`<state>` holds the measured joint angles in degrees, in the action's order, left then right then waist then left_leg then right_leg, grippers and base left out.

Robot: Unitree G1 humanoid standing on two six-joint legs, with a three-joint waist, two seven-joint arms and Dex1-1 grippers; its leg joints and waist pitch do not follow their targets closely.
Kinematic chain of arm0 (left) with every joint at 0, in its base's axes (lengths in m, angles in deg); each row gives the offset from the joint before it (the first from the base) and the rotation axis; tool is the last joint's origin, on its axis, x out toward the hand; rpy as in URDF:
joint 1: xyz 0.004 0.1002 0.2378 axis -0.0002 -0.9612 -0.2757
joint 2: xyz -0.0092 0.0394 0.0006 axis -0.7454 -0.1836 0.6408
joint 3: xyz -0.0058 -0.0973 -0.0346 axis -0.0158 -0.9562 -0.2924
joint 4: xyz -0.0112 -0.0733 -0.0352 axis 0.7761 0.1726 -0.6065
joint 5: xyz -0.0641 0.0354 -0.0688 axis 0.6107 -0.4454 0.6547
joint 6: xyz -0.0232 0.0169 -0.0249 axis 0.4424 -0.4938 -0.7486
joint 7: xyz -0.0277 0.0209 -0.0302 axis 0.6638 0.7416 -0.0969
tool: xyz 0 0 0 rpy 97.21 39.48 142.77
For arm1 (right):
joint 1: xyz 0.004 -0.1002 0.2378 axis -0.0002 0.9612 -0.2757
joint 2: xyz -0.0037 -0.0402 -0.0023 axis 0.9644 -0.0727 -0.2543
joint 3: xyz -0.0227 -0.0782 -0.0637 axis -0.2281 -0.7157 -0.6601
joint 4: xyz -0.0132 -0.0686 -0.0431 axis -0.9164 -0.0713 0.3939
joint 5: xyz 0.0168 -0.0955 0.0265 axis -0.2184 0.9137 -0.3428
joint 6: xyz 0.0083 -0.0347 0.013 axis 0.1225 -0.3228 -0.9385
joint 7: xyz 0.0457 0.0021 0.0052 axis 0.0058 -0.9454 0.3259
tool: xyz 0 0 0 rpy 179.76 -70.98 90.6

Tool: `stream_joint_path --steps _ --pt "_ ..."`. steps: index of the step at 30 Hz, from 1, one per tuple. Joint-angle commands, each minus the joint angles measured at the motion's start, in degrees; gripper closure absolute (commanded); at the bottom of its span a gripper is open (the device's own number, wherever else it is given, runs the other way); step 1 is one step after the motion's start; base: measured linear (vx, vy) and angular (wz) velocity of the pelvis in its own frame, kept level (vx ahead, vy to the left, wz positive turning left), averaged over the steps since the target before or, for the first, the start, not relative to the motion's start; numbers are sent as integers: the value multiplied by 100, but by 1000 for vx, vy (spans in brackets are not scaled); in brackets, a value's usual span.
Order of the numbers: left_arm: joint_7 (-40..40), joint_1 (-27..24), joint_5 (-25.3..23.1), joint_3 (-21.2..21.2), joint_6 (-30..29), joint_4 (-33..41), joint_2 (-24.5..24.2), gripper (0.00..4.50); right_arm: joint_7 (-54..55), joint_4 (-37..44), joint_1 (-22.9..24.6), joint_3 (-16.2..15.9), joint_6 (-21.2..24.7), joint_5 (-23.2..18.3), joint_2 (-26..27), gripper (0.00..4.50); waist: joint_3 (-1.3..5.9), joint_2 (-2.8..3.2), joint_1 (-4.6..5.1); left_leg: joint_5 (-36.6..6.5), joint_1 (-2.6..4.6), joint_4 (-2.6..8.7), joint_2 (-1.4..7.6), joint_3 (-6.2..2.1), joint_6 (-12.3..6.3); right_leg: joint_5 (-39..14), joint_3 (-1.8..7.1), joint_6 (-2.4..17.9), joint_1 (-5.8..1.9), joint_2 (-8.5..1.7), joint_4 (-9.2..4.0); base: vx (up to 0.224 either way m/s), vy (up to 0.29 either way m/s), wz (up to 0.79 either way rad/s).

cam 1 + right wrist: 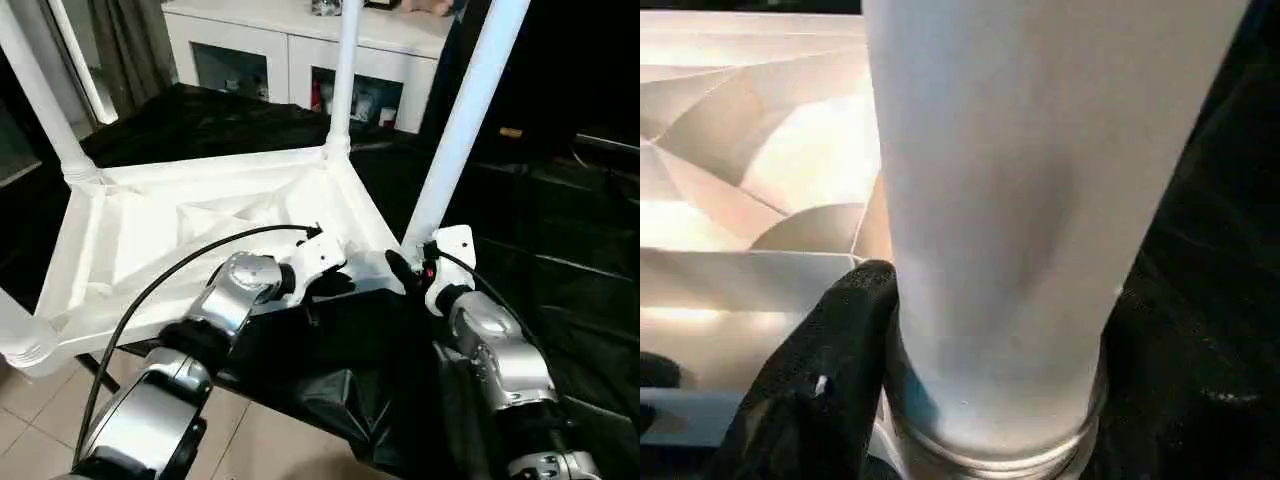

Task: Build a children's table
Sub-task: Rotate leg to tighten

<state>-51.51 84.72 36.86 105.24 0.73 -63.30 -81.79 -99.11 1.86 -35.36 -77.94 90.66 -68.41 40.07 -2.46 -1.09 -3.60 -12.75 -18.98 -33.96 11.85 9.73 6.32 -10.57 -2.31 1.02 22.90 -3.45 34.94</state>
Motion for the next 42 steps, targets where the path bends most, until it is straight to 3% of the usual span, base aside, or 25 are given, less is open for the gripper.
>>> stream_joint_path --steps 1,4,7,12,15,19,22,25,26,27,32,37,42 --pt "688 87 -197 23 -128 -195 55 450 -326 -66 145 -373 114 -120 264 105 274 37 12 -998 -35 442 74 2 -103 -1387 247 1005 -277 -376 -484 0 0 0" --pt "602 48 -227 44 -49 -167 -56 450 -575 44 115 -396 87 -166 109 74 272 35 57 -1069 -83 457 70 -26 -115 -1567 235 919 -310 -381 -494 0 0 0" --pt "397 -10 -239 50 113 -117 -191 450 -1031 220 103 -497 84 -155 -178 59 278 32 80 -1024 -82 443 67 -25 -167 -1511 229 925 -314 -369 -499 0 0 0" --pt "-483 -263 -24 53 523 225 -522 450 -2323 595 171 -659 13 -326 -985 59 312 -3 133 -595 -157 398 70 -31 -368 -715 227 1172 -384 -377 -403 0 0 0" --pt "-943 -394 89 118 764 421 -704 450 -2759 687 193 -705 -76 -351 -1255 59 309 -5 159 -610 -117 382 83 -2 -485 -527 236 1349 -340 -367 -396 0 0 0" --pt "-1814 -662 436 172 755 949 -969 450 -3269 832 231 -772 -18 -451 -1535 59 307 1 140 -613 -104 390 114 -5 -482 -511 246 1449 -345 -386 -366 0 0 0" --pt "-2193 -787 512 251 702 1213 -1147 450 -3477 894 258 -873 -42 -421 -1665 59 305 29 102 -616 -35 387 136 31 -480 -393 248 1537 -284 -374 -356 0 0 0" --pt "-2477 -898 648 270 590 1462 -1245 450 -3611 911 286 -968 -72 -357 -1755 59 301 8 41 -591 -37 400 151 37 -456 -318 251 1540 -299 -382 -328 0 0 0" --pt "-2532 -929 687 268 555 1535 -1261 450 -3649 904 296 -1004 -96 -325 -1783 59 286 -5 34 -598 -68 411 132 28 -401 -452 244 1456 -317 -375 -338 0 0 0" --pt "-2505 -944 697 258 545 1582 -1264 450 -3703 893 304 -1035 -113 -304 -1808 59 291 0 24 -671 -46 406 137 37 -370 -572 250 1428 -305 -389 -353 0 0 0" --pt "-2475 -952 704 228 518 1634 -1256 450 -3779 870 314 -1064 -134 -298 -1823 59 296 -9 24 -583 -63 399 119 31 -346 -617 252 1334 -316 -382 -356 0 0 0" --pt "-2475 -947 694 215 466 1663 -1255 450 -3796 858 303 -1041 -116 -348 -1829 95 306 -5 30 -477 -69 387 114 32 -383 -379 247 1378 -323 -370 -331 0 0 0" --pt "-2470 -958 706 207 430 1675 -1251 450 -3779 855 341 -1024 -83 -350 -1798 141 308 -10 25 -497 -68 386 114 32 -380 -476 247 1362 -323 -371 -339 0 0 0"
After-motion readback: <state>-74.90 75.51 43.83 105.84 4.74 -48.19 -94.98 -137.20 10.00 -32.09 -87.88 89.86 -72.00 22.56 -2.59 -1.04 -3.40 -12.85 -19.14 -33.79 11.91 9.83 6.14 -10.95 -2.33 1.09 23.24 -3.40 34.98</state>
